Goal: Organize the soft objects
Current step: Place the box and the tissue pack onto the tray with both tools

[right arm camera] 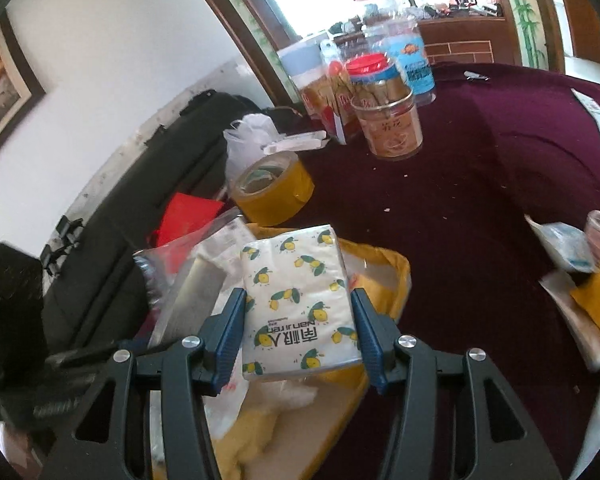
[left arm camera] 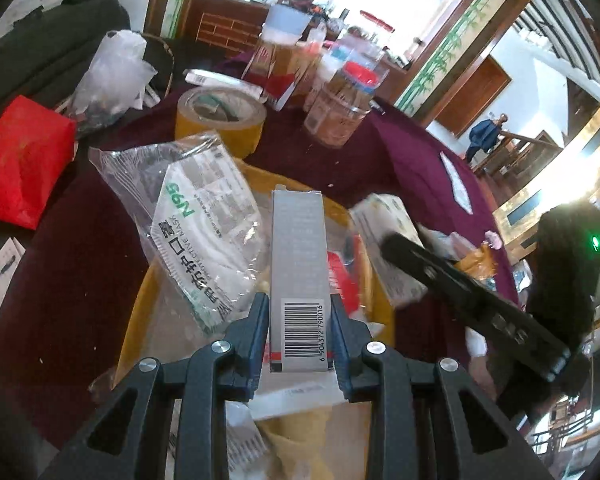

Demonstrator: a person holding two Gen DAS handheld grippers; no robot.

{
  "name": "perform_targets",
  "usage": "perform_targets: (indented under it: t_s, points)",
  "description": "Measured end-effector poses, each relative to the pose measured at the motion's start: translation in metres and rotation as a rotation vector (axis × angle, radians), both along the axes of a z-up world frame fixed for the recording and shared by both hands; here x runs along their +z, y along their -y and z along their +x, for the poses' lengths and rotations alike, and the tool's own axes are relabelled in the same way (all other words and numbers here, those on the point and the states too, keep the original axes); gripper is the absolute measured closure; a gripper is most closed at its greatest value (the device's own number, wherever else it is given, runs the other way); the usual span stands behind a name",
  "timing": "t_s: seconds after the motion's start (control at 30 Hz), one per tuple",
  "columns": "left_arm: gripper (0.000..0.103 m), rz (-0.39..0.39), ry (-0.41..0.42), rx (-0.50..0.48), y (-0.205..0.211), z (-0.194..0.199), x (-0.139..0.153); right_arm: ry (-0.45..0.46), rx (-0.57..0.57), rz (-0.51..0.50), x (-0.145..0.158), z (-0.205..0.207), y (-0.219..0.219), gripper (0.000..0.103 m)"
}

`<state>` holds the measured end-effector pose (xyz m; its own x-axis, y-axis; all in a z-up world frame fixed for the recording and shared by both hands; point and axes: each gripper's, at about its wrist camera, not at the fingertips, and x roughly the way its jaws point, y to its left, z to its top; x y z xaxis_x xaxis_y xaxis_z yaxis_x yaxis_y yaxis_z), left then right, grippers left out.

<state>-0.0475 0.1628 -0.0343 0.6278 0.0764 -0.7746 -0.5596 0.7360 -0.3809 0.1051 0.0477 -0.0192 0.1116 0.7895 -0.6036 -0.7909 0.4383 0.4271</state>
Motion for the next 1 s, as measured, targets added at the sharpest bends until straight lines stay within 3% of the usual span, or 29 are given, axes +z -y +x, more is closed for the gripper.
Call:
perform_targets:
  t_s: [0.17, 0.27, 0.3, 0.43, 0.53, 0.77, 0.83, 0.9, 1.0]
  points:
    - [0.073, 0.005, -0.046, 0.01, -0.006, 0.005, -0.014, -0.037, 0.011, -0.028, -0.028, 0.012, -0.025, 0.051]
    - [0.071, 0.012, -0.051, 0.014, -0.008, 0.006, -0.019, 0.02, 0.019, -0.044, -0.031, 0.006, -0.029, 0.049]
    - [0.068, 0.001, -0.05, 0.03, -0.009, 0.005, -0.02, 0.033, 0.02, -0.044, -0.031, 0.003, -0.03, 0.048]
    - [0.034, -0.068, -0.011, 0.053, -0.013, -0.004, -0.022, -0.006, 0.028, -0.024, -0.036, 0.007, -0.03, 0.04]
    - [0.032, -0.083, 0.013, 0.043, -0.006, -0.013, -0.015, -0.04, 0.036, 0.036, -0.03, 0.01, -0.022, 0.027]
    - [0.025, -0.023, 0.046, 0.01, 0.033, -0.029, 0.005, -0.041, 0.059, 0.16, -0.009, 0.0, 0.01, 0.018]
    - [0.018, -0.011, 0.046, -0.001, 0.044, -0.029, 0.006, -0.058, 0.065, 0.189, -0.002, -0.003, 0.025, 0.009]
    - [0.011, 0.022, 0.03, -0.005, 0.054, -0.025, 0.005, -0.074, 0.086, 0.209, 0.003, -0.007, 0.044, 0.007]
    - [0.011, 0.027, -0.031, 0.039, 0.059, -0.02, -0.002, -0.098, 0.074, 0.205, 0.001, -0.008, 0.066, 0.007]
